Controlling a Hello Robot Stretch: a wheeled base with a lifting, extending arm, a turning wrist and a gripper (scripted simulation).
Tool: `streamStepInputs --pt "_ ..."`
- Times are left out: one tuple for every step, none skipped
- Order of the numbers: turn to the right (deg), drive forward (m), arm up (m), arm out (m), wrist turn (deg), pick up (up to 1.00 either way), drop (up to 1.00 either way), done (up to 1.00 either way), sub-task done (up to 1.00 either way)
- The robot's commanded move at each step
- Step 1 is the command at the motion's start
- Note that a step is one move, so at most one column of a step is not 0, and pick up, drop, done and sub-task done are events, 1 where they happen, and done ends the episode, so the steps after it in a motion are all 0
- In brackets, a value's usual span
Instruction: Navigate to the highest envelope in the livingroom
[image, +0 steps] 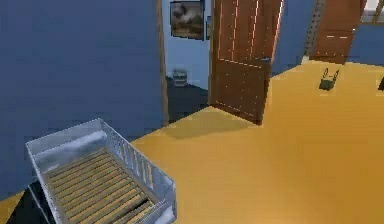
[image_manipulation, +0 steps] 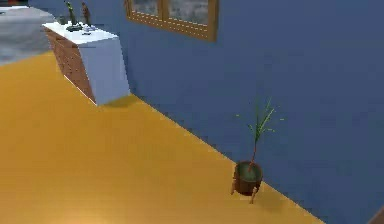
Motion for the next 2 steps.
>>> streamStepInputs --pt "45.0 0.00 0.00 0.00 0.0 0.00 0.00 0.00 0.00" --pt "0.0 0.30 0.00 0.00 0.0 0.00 0.00 0.00 0.00"
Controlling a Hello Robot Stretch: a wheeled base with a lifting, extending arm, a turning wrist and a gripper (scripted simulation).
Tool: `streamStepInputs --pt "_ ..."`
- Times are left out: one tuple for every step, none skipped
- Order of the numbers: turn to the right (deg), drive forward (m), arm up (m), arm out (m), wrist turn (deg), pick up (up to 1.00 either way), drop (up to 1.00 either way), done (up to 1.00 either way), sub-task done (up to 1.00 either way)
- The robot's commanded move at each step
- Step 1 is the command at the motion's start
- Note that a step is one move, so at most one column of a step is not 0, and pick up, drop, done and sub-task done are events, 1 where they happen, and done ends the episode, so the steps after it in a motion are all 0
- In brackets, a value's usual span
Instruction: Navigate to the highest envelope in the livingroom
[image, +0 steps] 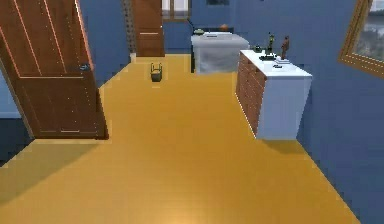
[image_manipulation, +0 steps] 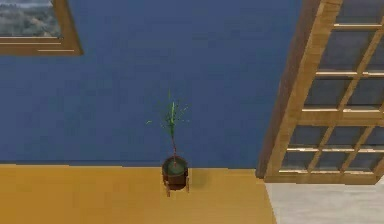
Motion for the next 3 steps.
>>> streamStepInputs --pt "-6.0 0.00 0.00 0.00 0.0 0.00 0.00 0.00 0.00" --pt "0.0 1.00 0.00 0.00 0.0 0.00 0.00 0.00 0.00" --pt "0.0 1.00 0.00 0.00 0.0 0.00 0.00 0.00 0.00"
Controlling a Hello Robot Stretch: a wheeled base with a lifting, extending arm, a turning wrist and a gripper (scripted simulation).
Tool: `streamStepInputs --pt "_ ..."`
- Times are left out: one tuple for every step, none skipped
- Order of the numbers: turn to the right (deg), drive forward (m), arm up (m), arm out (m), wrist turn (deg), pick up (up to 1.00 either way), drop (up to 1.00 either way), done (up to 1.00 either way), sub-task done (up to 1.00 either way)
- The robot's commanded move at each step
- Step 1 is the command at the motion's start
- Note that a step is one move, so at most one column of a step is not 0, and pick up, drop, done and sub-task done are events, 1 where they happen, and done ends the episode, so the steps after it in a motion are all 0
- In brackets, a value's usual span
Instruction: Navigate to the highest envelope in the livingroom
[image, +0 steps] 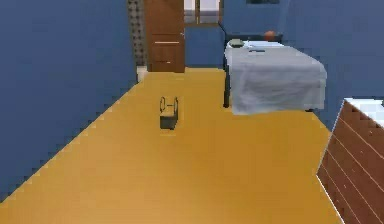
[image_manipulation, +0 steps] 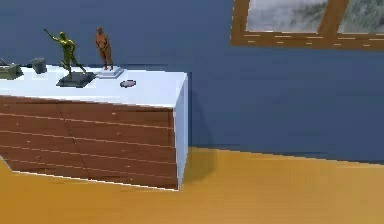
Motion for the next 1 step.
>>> streamStepInputs --pt "0.0 0.25 0.00 0.00 0.0 0.00 0.00 0.00 0.00"
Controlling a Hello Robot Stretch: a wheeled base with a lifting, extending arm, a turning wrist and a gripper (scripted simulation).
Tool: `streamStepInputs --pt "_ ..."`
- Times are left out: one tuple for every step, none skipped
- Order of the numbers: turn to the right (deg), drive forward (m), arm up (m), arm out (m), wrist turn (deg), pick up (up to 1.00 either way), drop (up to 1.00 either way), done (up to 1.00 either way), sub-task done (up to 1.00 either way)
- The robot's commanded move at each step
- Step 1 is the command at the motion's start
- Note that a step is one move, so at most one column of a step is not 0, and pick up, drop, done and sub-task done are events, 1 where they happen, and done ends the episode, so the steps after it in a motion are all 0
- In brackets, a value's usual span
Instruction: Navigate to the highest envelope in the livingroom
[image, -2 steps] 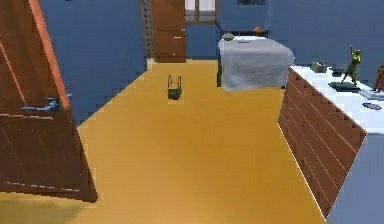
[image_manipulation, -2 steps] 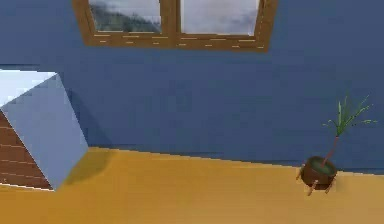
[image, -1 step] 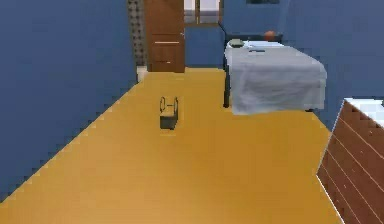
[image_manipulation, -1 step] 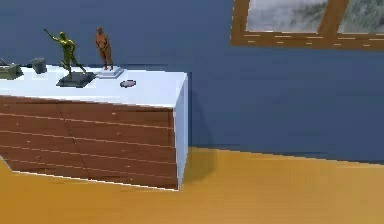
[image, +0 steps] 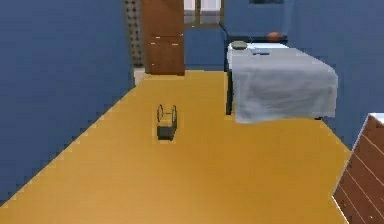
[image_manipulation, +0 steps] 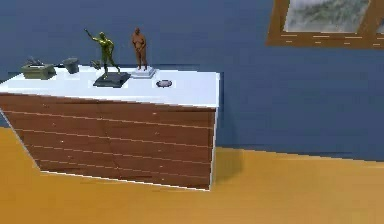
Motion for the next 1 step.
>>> streamStepInputs --pt "-21.0 0.00 0.00 0.00 0.0 0.00 0.00 0.00 0.00"
